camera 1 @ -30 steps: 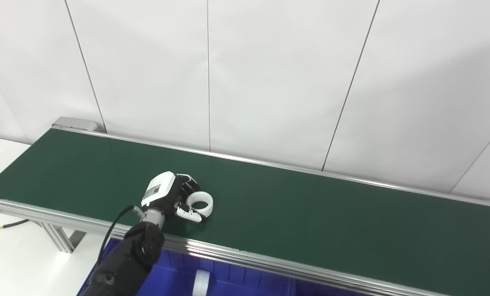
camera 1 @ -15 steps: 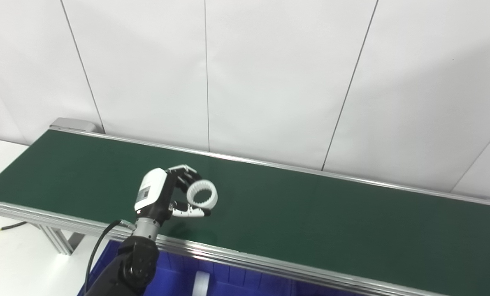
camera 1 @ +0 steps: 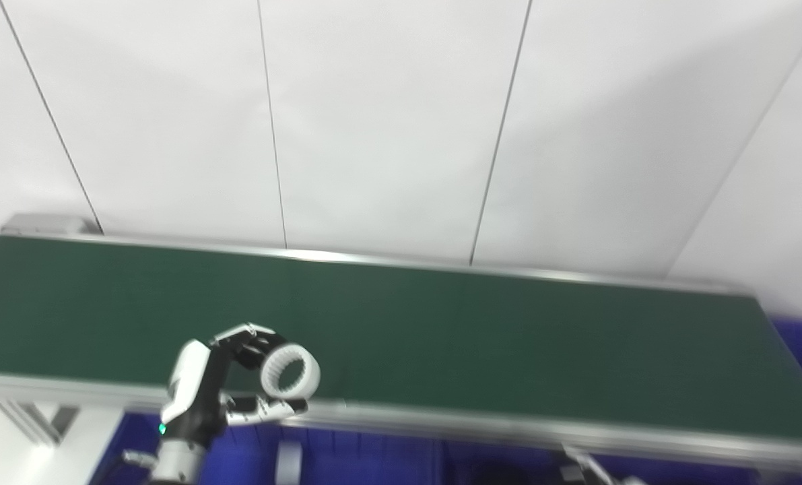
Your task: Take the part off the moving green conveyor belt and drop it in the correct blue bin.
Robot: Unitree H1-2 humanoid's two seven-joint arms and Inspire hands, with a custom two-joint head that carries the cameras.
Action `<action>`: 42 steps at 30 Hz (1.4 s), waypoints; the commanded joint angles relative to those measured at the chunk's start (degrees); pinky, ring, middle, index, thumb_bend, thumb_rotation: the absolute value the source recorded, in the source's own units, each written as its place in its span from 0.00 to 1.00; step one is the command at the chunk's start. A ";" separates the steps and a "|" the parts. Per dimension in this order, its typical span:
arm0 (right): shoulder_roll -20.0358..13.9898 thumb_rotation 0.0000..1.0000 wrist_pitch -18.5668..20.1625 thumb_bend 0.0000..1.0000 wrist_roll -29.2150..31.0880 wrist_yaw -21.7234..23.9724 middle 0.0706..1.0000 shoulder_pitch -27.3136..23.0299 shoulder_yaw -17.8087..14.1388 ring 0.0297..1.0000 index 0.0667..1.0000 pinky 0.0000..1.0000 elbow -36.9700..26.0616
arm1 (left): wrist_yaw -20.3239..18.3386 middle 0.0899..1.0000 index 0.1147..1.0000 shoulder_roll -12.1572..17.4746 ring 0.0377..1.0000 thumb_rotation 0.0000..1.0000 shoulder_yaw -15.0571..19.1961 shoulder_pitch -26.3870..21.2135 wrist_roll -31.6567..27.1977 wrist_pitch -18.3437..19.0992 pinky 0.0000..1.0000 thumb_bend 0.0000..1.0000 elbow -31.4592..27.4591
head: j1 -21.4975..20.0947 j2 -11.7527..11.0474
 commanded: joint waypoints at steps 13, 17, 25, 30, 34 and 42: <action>0.33 0.33 1.27 0.76 1.08 2.46 0.62 -1.58 -1.31 0.63 0.80 0.60 -4.89 | 0.02 0.45 0.40 3.71 0.44 0.00 0.93 2.40 2.85 -3.29 0.44 0.51 7.15 | 2.02 5.50; 0.22 0.34 1.89 0.76 0.90 2.97 0.62 -1.63 -1.44 0.63 0.80 0.59 -5.37 | 0.03 0.45 0.40 4.49 0.44 0.00 1.08 2.57 3.24 -3.48 0.46 0.51 9.90 | 2.02 5.70; 0.39 0.36 2.73 0.76 0.49 3.75 0.63 -1.53 -1.68 0.64 0.80 0.59 -6.11 | -5.08 0.46 0.40 5.78 0.53 0.00 0.55 4.34 1.95 0.03 0.59 0.51 9.41 | 1.69 5.94; 0.46 0.36 2.66 0.76 0.12 3.64 0.62 -1.64 -1.62 0.63 0.80 0.59 -5.99 | -5.33 0.59 0.53 5.92 0.58 0.19 1.34 5.66 0.17 -2.34 0.56 0.47 9.23 | 1.78 5.76; 0.70 0.35 2.64 0.76 0.40 3.76 0.62 -1.70 -1.58 0.63 0.80 0.59 -6.02 | -3.56 0.68 0.68 5.60 0.66 0.56 2.52 6.44 -1.31 -6.96 0.63 0.56 9.27 | 1.43 5.88; 1.18 0.33 2.46 0.76 0.17 3.61 0.62 -1.78 -1.48 0.64 0.80 0.60 -5.85 | -0.36 0.72 0.73 7.65 0.72 0.72 -1.60 6.98 -6.08 -14.48 0.69 0.82 4.95 | 0.78 5.94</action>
